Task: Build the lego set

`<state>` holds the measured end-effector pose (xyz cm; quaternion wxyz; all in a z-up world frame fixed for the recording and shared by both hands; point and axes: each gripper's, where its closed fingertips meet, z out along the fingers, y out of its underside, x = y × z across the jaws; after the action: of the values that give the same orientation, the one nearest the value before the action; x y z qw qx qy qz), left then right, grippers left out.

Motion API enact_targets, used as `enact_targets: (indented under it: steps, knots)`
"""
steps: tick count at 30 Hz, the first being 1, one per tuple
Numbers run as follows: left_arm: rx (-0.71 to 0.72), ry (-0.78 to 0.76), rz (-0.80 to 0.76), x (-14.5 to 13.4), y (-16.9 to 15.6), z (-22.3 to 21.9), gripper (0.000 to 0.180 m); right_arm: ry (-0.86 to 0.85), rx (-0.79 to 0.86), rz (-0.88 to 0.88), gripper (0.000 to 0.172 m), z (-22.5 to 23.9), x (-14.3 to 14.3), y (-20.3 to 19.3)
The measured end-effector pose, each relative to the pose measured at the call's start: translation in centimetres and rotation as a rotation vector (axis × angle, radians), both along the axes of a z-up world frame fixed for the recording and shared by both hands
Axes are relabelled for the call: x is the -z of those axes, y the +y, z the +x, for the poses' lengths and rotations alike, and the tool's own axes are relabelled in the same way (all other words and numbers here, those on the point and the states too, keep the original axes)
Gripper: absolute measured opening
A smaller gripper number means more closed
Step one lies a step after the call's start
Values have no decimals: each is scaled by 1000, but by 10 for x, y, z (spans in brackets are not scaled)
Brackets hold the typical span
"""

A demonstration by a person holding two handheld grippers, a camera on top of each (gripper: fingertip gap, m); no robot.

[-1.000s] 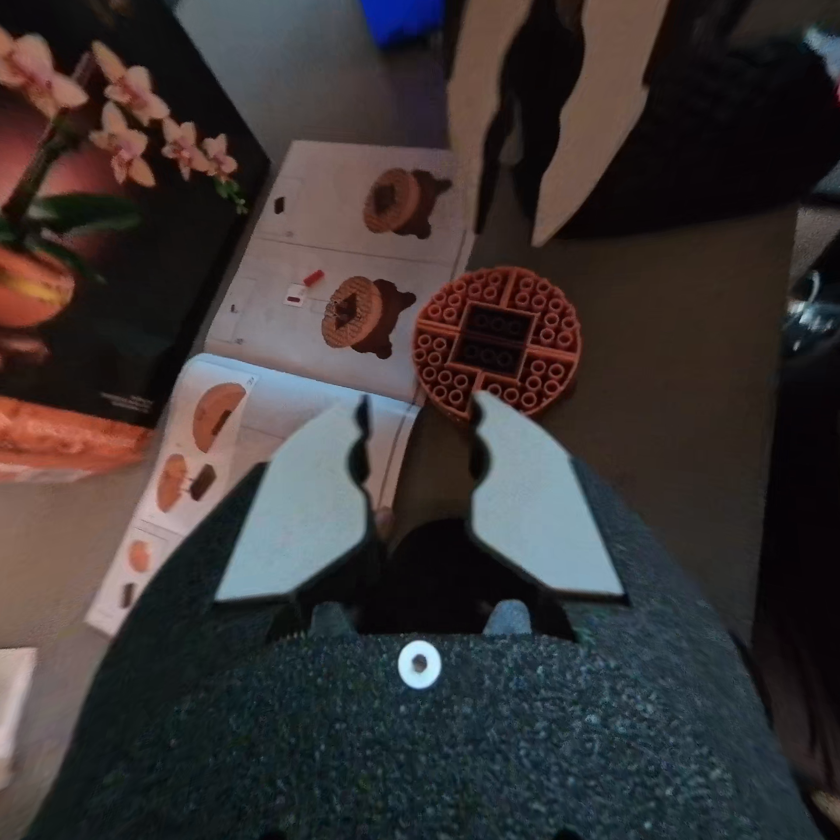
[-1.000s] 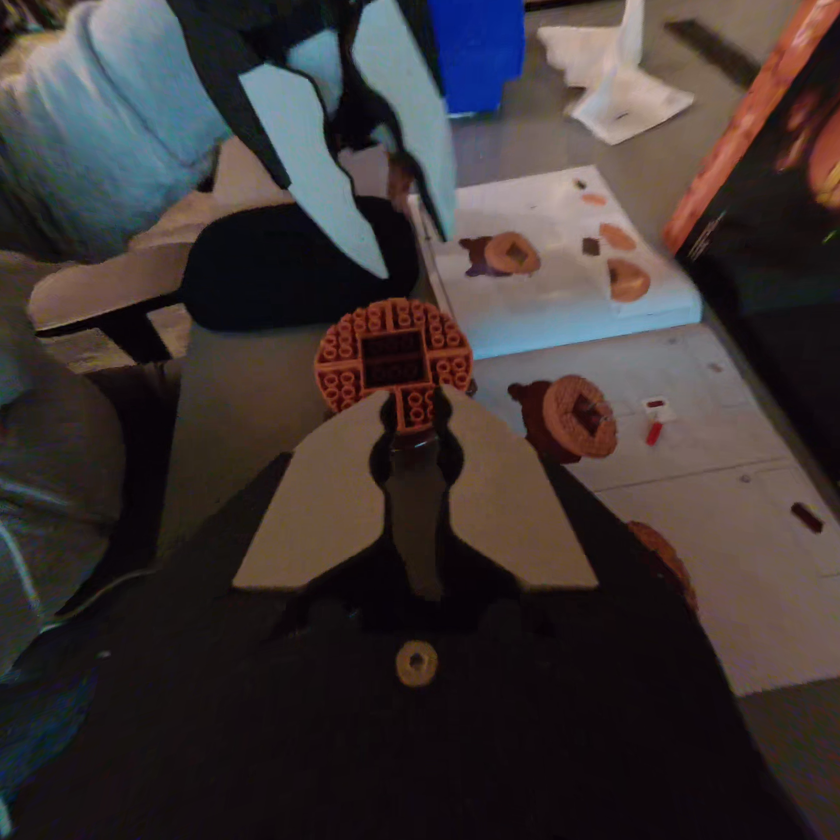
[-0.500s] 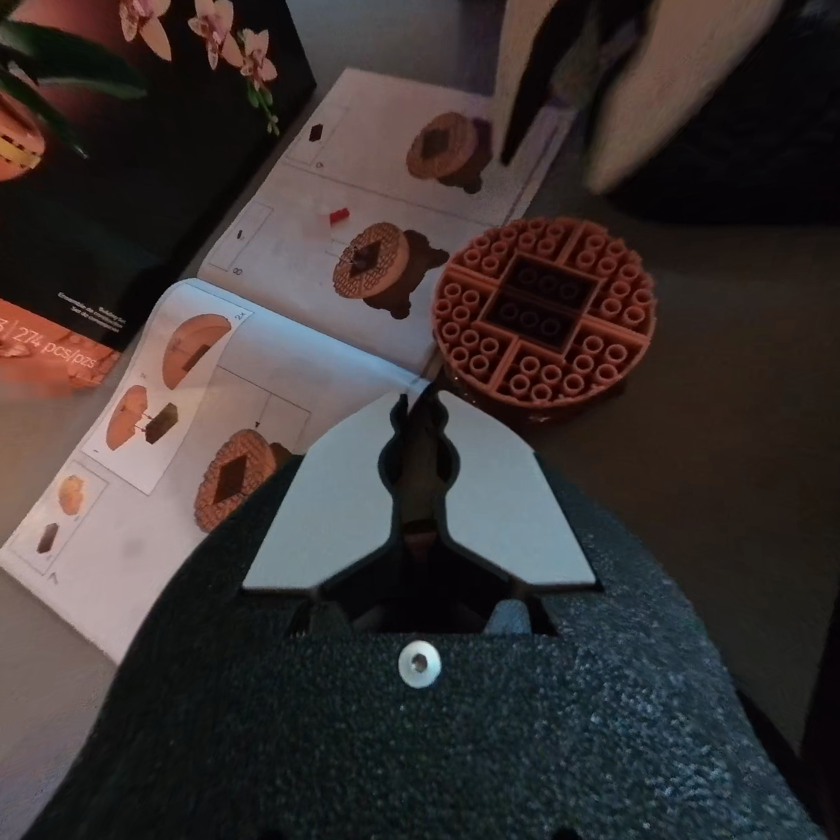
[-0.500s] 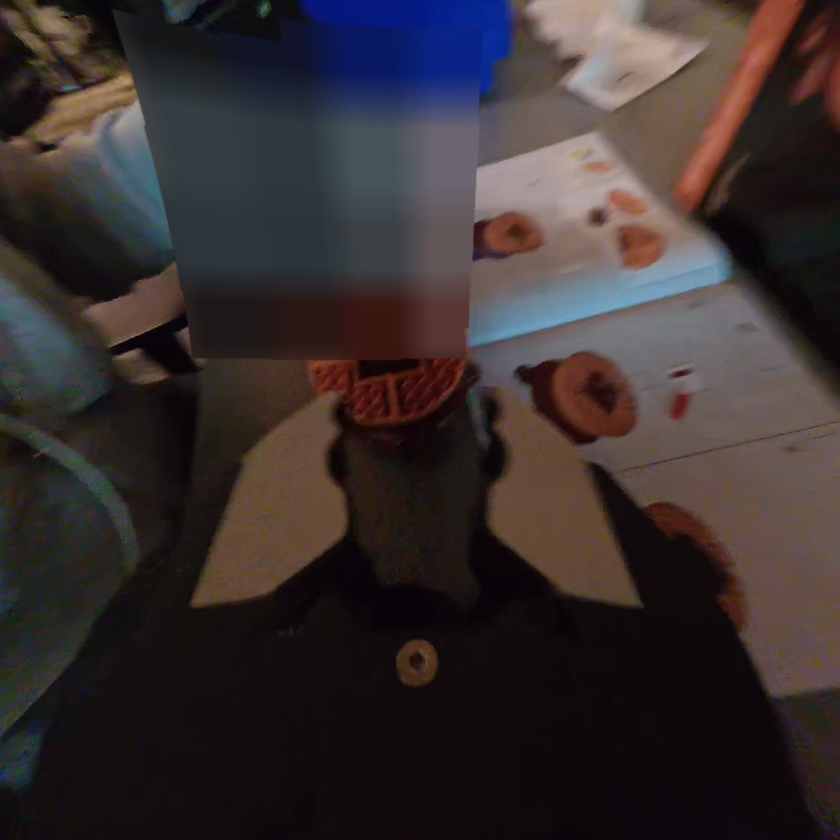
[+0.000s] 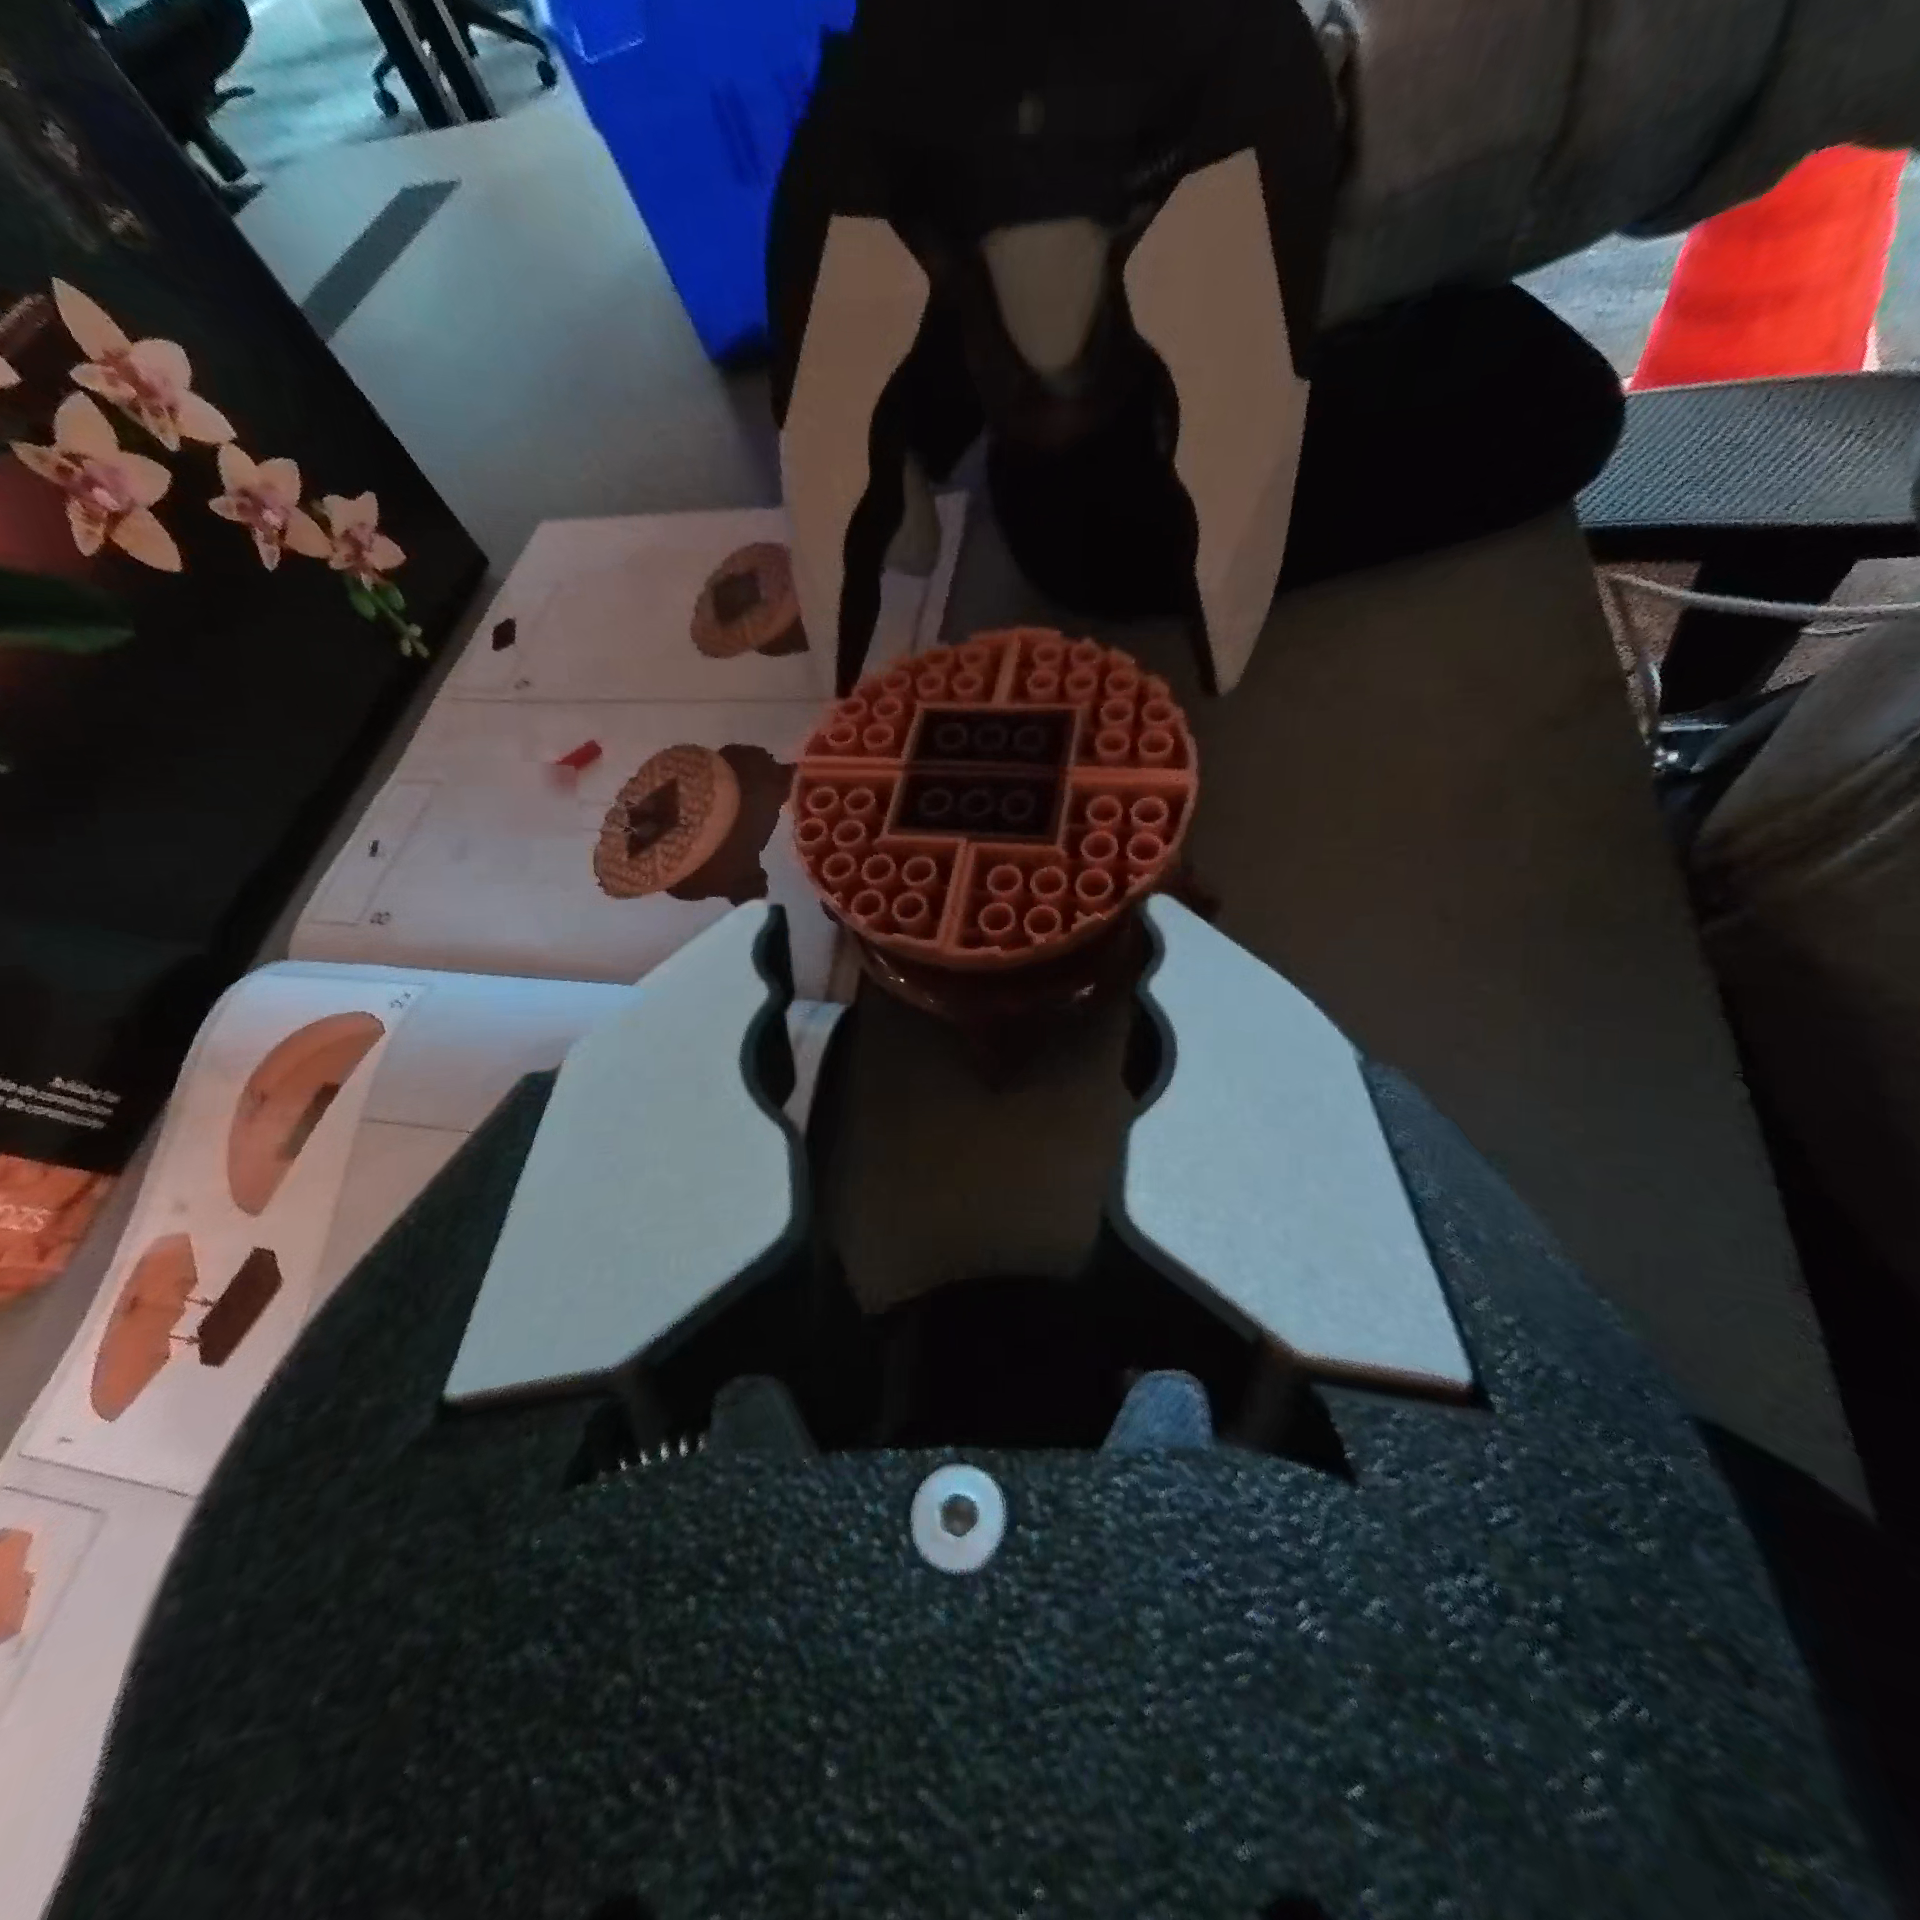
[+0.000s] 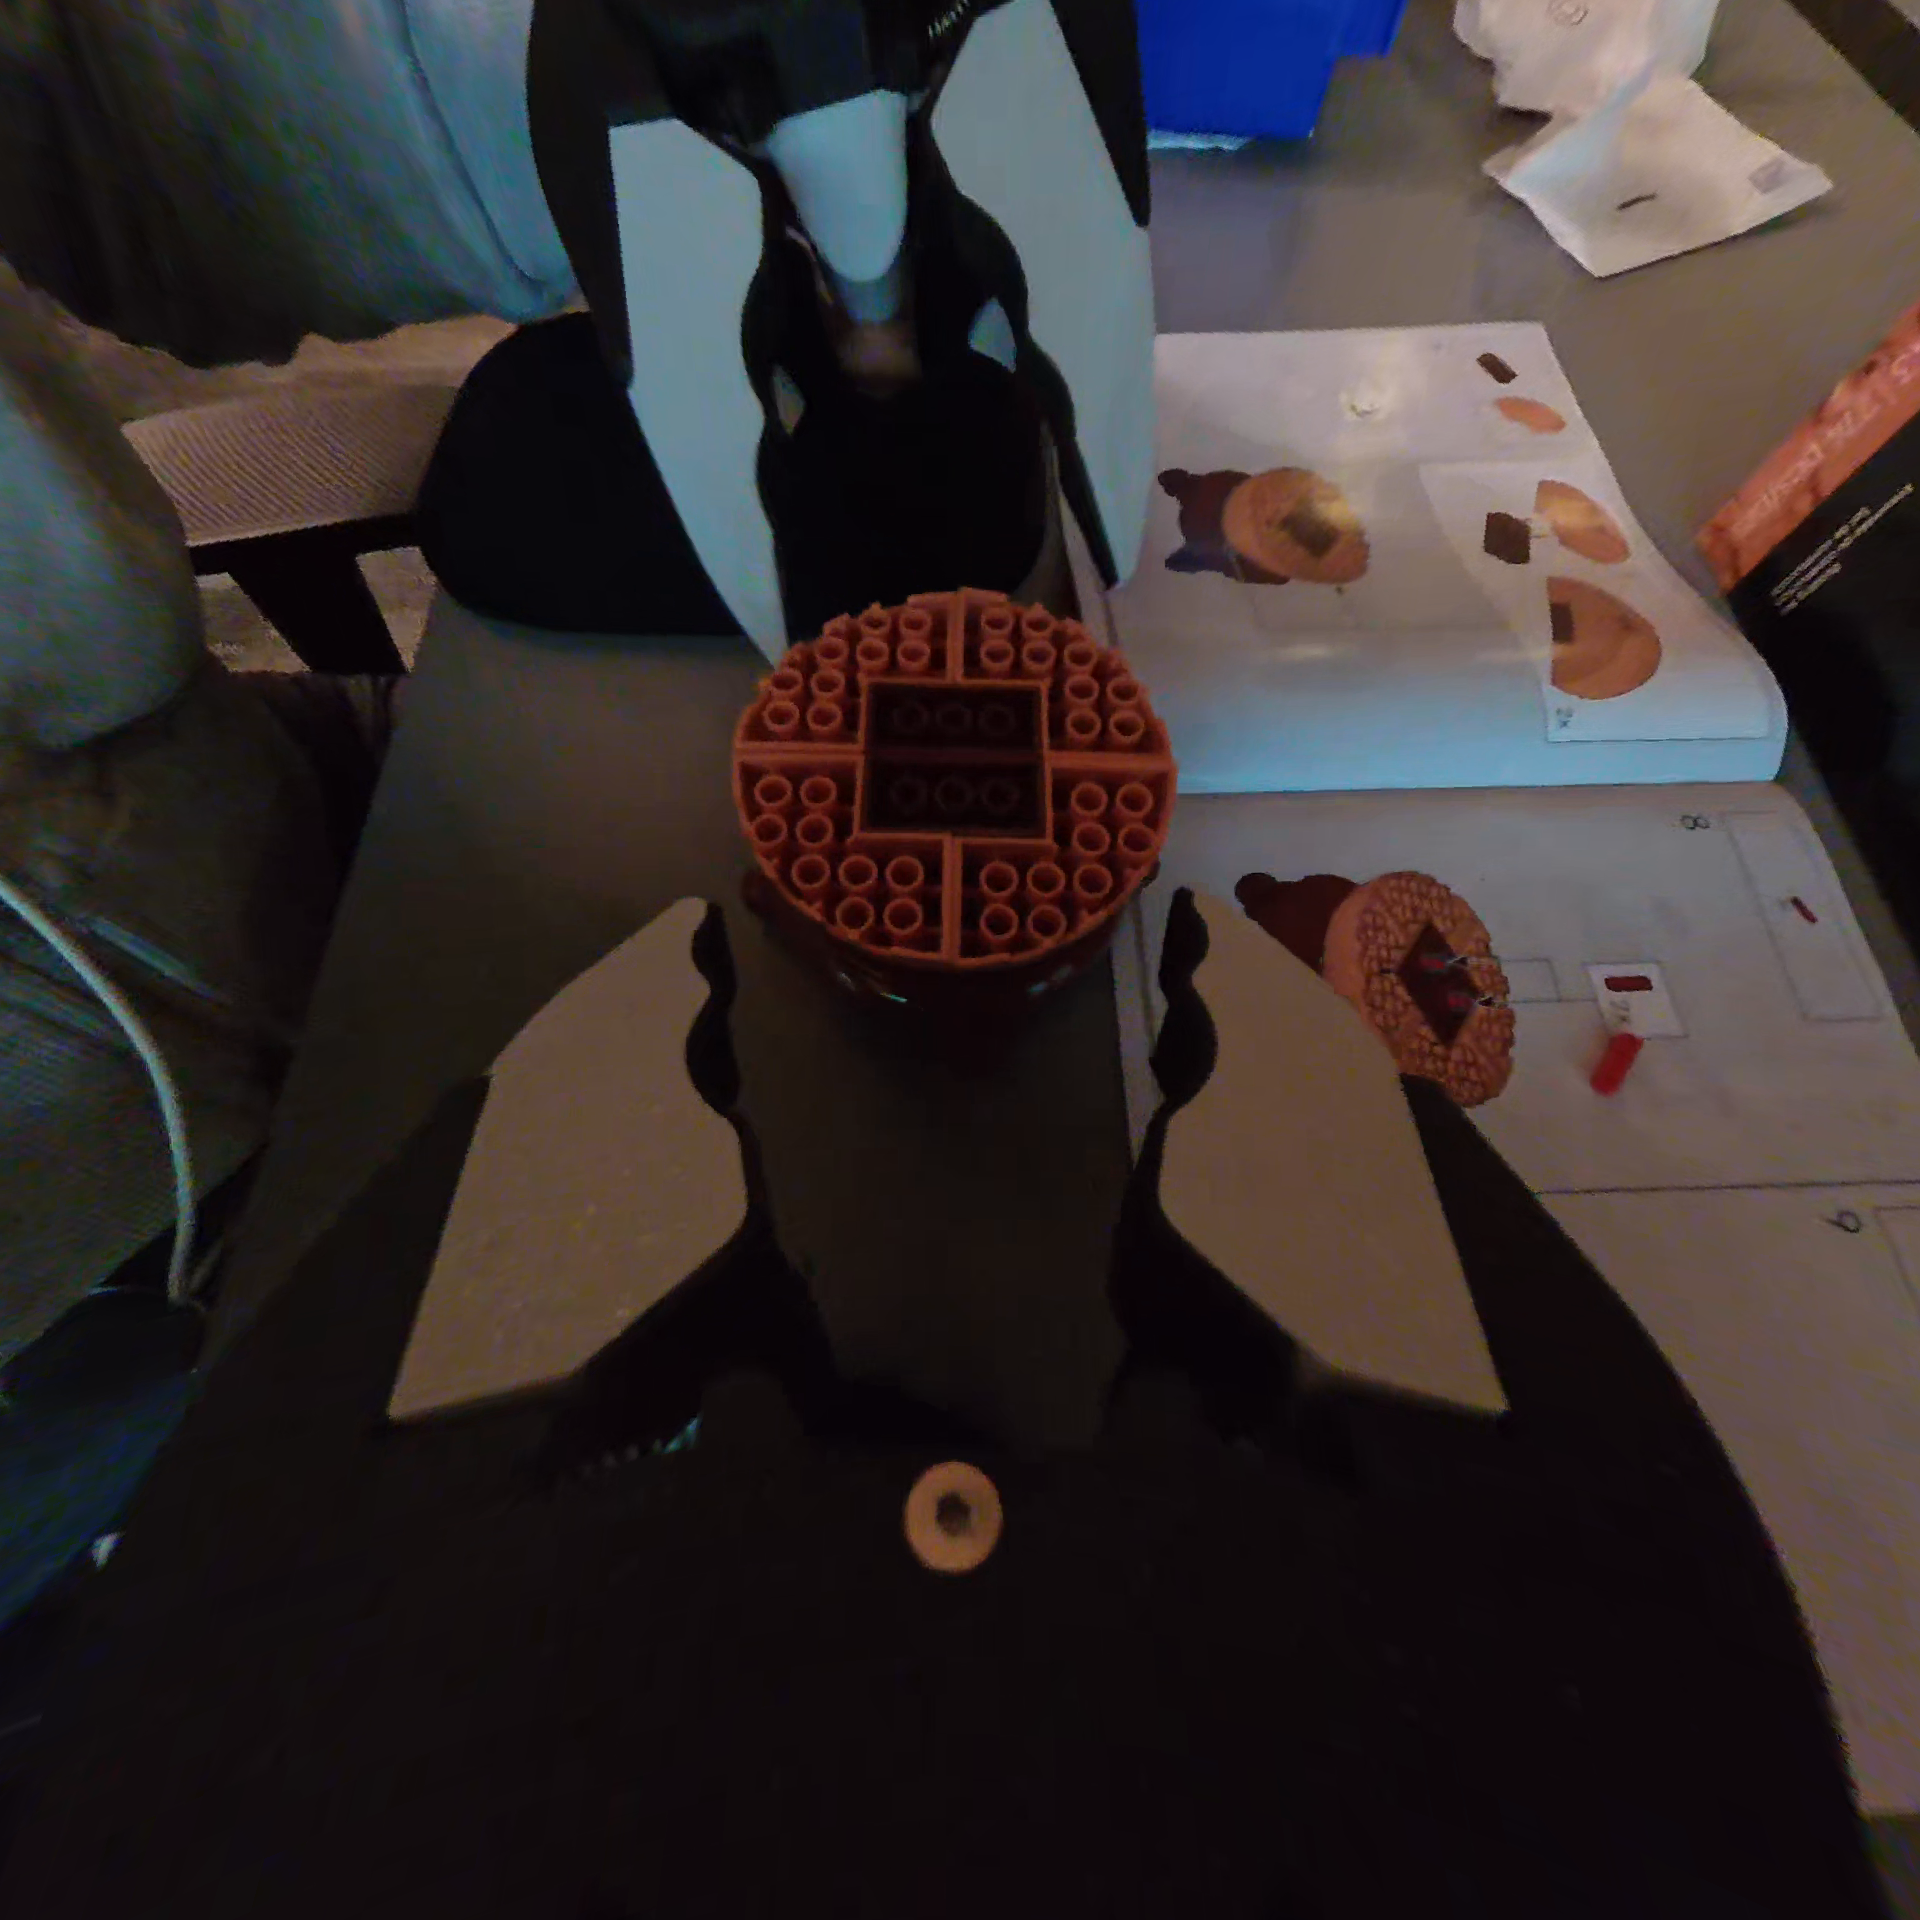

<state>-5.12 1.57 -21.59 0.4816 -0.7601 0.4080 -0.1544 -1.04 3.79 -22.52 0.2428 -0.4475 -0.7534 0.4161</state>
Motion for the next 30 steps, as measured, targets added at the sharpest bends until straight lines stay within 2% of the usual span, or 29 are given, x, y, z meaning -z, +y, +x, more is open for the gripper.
enact_targets:
  steps: [2, 3, 4, 6, 7, 8, 9, 12, 14, 26, 30]
  knots:
    - [10, 21, 15, -3, -1, -2, 61, 47, -11, -14, 75, 1, -12, 2]
    - [15, 18, 38, -8, -2, -3, 57, 84, -7, -36, 68, 0, -22, 3]
    - [14, -7, 66, -17, -2, -3, 50, 125, 0, -62, 51, -1, -32, 5]
    - [0, -105, 104, -37, 2, 2, 16, 174, 22, -80, 7, -7, -44, 6]
    - [-32, -123, 97, -41, 9, 1, 4, 159, 48, -57, 5, -12, -41, 8]
    - [-83, -106, 72, -39, 17, -1, 1, 118, 80, -17, 1, -16, -33, 12]
    - [-118, -69, 47, -34, 24, -3, 0, 76, 93, 15, 0, -18, -25, 13]
    - [-104, 5, -13, -16, 28, 4, 0, 14, 92, 54, 0, -23, -11, 8]
    - [-97, 57, -60, -3, 27, 7, 0, 13, 97, 56, 0, -24, -10, 7]
    - [-103, -45, -62, -2, 30, 16, 0, -119, 91, 94, 0, -23, -7, 5]
    - [-131, -1, -7, -4, 30, 14, 0, -147, 75, 150, 0, -24, -8, 5]
